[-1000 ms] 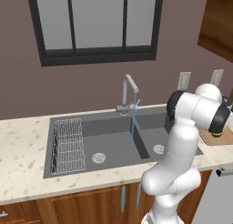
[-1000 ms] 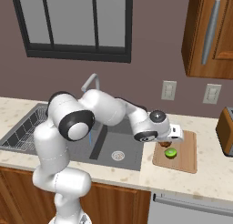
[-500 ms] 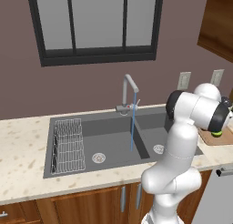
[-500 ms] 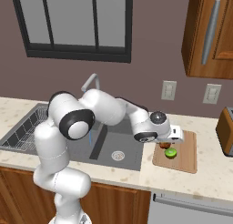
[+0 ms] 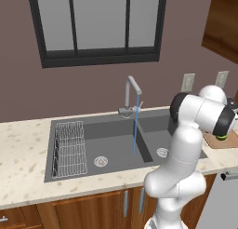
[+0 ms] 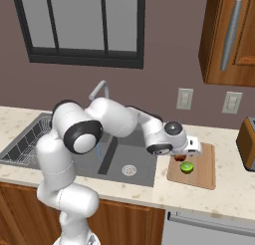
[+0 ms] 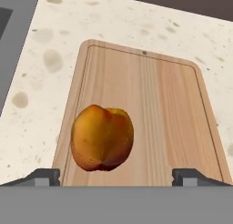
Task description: Pick the kiwi, peach from the sink and place them on the cutting board to airdry. Then turn off the sink faucet.
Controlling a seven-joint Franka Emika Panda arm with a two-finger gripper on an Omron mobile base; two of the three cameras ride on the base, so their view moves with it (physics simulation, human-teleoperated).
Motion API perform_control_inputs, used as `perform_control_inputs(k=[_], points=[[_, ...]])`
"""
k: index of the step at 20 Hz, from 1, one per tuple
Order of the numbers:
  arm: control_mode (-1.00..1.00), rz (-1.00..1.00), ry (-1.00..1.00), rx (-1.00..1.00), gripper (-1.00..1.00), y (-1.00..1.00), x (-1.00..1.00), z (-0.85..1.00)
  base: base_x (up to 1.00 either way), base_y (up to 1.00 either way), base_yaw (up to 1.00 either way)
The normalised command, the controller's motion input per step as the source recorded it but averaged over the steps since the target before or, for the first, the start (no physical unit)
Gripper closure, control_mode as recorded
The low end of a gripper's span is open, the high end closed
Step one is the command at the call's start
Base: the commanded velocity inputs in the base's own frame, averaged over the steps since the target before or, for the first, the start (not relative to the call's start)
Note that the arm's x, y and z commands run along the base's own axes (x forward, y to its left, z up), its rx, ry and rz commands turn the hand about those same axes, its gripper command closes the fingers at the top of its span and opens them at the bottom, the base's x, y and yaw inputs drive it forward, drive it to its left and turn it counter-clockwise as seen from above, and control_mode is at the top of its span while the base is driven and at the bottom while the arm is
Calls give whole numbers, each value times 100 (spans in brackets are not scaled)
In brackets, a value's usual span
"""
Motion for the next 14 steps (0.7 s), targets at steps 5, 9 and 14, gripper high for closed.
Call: perform_control_inputs(k=[5, 9, 14], points=[[-100, 6, -4, 2, -100, 0, -9, 47, 0, 0, 0], [-100, 9, -8, 2, -100, 0, -16, 50, 0, 0, 0], [-100, 12, -10, 0, -100, 5, -25, 40, 0, 0, 0]])
